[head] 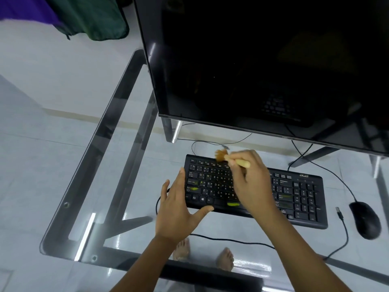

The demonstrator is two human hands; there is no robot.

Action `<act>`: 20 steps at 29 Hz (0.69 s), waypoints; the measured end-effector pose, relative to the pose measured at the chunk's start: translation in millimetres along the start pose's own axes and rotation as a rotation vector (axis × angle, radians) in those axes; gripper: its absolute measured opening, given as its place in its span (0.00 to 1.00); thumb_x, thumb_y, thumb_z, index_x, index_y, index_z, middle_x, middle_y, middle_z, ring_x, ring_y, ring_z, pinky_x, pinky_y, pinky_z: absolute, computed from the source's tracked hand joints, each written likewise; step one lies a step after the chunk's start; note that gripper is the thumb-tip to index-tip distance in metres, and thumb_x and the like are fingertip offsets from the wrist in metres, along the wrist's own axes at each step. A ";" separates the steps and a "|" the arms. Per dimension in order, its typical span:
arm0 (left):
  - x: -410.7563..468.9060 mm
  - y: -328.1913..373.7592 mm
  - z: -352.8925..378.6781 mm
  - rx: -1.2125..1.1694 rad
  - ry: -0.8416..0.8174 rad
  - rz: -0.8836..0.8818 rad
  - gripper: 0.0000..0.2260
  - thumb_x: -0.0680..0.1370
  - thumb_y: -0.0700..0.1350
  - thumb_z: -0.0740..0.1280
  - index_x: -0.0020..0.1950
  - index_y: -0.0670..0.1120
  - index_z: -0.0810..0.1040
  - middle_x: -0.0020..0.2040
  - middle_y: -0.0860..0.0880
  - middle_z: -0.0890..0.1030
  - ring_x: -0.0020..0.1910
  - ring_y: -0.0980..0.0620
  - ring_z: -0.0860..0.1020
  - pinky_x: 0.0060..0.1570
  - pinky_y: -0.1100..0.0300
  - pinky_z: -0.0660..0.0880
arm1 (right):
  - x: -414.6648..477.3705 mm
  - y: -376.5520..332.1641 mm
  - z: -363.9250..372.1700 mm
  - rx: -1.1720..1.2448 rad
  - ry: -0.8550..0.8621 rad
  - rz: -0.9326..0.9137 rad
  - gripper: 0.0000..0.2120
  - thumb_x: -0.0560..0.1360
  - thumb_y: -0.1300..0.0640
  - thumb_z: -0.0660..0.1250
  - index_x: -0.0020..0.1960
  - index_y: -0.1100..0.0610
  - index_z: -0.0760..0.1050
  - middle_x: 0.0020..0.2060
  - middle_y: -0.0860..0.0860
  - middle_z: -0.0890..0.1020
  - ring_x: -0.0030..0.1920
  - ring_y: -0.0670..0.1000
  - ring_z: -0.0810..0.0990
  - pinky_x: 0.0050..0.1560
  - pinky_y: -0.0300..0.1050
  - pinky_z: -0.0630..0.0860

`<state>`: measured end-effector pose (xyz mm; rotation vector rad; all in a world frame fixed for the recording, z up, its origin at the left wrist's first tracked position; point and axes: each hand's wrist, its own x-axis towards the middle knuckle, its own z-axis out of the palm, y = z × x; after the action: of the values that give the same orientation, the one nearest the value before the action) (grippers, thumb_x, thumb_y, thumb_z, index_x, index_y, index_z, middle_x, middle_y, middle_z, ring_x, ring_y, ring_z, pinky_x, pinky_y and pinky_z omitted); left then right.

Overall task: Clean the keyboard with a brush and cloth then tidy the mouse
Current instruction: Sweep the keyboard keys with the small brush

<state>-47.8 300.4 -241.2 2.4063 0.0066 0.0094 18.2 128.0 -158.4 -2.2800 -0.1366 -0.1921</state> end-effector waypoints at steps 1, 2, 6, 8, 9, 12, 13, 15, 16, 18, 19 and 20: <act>0.1 -0.3 0.0 0.006 -0.003 0.008 0.49 0.68 0.70 0.68 0.78 0.46 0.49 0.75 0.50 0.66 0.73 0.59 0.60 0.76 0.48 0.50 | -10.9 2.4 -6.4 -0.015 0.003 -0.023 0.04 0.78 0.63 0.66 0.51 0.58 0.78 0.47 0.47 0.77 0.45 0.33 0.75 0.42 0.24 0.68; 0.6 -1.2 0.3 0.022 -0.012 0.016 0.50 0.68 0.71 0.68 0.78 0.46 0.49 0.75 0.49 0.64 0.74 0.57 0.60 0.75 0.47 0.51 | -24.2 5.8 -10.6 -0.037 -0.053 -0.034 0.04 0.78 0.61 0.65 0.52 0.57 0.78 0.47 0.47 0.77 0.45 0.35 0.75 0.42 0.26 0.68; -0.1 -6.9 3.0 0.113 -0.096 0.035 0.56 0.64 0.74 0.66 0.78 0.46 0.45 0.78 0.48 0.56 0.76 0.54 0.56 0.75 0.45 0.49 | -71.1 7.2 -13.1 0.066 -0.369 0.063 0.03 0.78 0.56 0.66 0.49 0.49 0.77 0.47 0.41 0.78 0.48 0.43 0.80 0.47 0.39 0.77; 0.0 -8.2 3.2 0.112 -0.120 0.034 0.57 0.62 0.74 0.66 0.78 0.46 0.42 0.79 0.49 0.55 0.77 0.54 0.55 0.75 0.46 0.48 | -74.5 2.9 -14.2 0.146 -0.260 0.134 0.05 0.77 0.56 0.67 0.47 0.46 0.77 0.45 0.41 0.80 0.47 0.44 0.81 0.44 0.34 0.75; 0.5 -8.3 3.4 0.102 -0.123 0.036 0.58 0.62 0.73 0.67 0.78 0.47 0.41 0.79 0.49 0.56 0.77 0.54 0.55 0.75 0.46 0.48 | -73.6 1.4 -14.2 0.147 -0.191 0.161 0.06 0.78 0.55 0.66 0.47 0.44 0.76 0.44 0.42 0.81 0.45 0.44 0.81 0.42 0.34 0.75; 0.1 -9.7 3.1 0.087 -0.114 0.038 0.58 0.63 0.72 0.69 0.78 0.47 0.40 0.78 0.48 0.57 0.76 0.54 0.57 0.75 0.45 0.48 | -73.7 -3.0 -5.1 0.151 -0.260 0.218 0.07 0.78 0.55 0.66 0.46 0.43 0.75 0.41 0.43 0.81 0.44 0.44 0.82 0.42 0.41 0.79; -0.2 -9.6 2.9 0.074 -0.106 0.045 0.56 0.64 0.72 0.67 0.78 0.46 0.41 0.78 0.48 0.58 0.76 0.54 0.57 0.75 0.45 0.48 | -76.0 -6.3 -0.1 0.197 -0.339 0.242 0.07 0.78 0.57 0.66 0.47 0.44 0.75 0.41 0.44 0.82 0.43 0.44 0.83 0.43 0.43 0.79; 0.4 -7.7 1.9 0.029 -0.082 0.061 0.53 0.67 0.73 0.64 0.78 0.44 0.44 0.76 0.48 0.62 0.75 0.54 0.60 0.75 0.43 0.50 | -75.2 -15.2 6.5 0.336 -0.375 0.284 0.04 0.78 0.58 0.66 0.48 0.50 0.77 0.40 0.47 0.84 0.43 0.46 0.83 0.44 0.45 0.80; 1.1 -6.7 1.1 0.014 -0.070 0.064 0.53 0.67 0.73 0.64 0.78 0.44 0.45 0.76 0.49 0.63 0.75 0.54 0.61 0.74 0.43 0.50 | -72.3 -18.7 8.0 0.397 -0.336 0.303 0.03 0.78 0.58 0.65 0.49 0.53 0.77 0.40 0.48 0.84 0.42 0.47 0.84 0.44 0.42 0.80; 0.9 -4.4 -1.4 0.001 -0.054 0.061 0.53 0.67 0.72 0.66 0.79 0.46 0.44 0.75 0.49 0.64 0.74 0.55 0.62 0.75 0.44 0.50 | -65.4 -19.4 11.0 0.444 -0.282 0.360 0.03 0.78 0.59 0.65 0.48 0.55 0.77 0.39 0.49 0.85 0.42 0.45 0.84 0.42 0.36 0.79; -0.6 -4.2 -2.5 -0.009 -0.042 0.062 0.53 0.66 0.72 0.67 0.79 0.47 0.44 0.75 0.50 0.65 0.74 0.56 0.62 0.75 0.44 0.50 | -62.0 -17.4 11.9 0.417 -0.310 0.381 0.03 0.78 0.59 0.65 0.48 0.55 0.77 0.39 0.49 0.85 0.41 0.44 0.84 0.42 0.35 0.79; -1.4 -4.1 -3.3 -0.023 -0.033 0.060 0.53 0.66 0.72 0.67 0.79 0.47 0.44 0.74 0.51 0.65 0.74 0.58 0.61 0.75 0.45 0.50 | -59.2 -13.2 11.2 0.365 -0.361 0.397 0.03 0.79 0.59 0.65 0.47 0.55 0.77 0.38 0.48 0.85 0.41 0.44 0.84 0.43 0.38 0.80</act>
<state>-49.2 305.7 -241.5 2.3831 -0.0800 -0.0022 -41.0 143.0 -166.7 -1.9090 0.0903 0.4212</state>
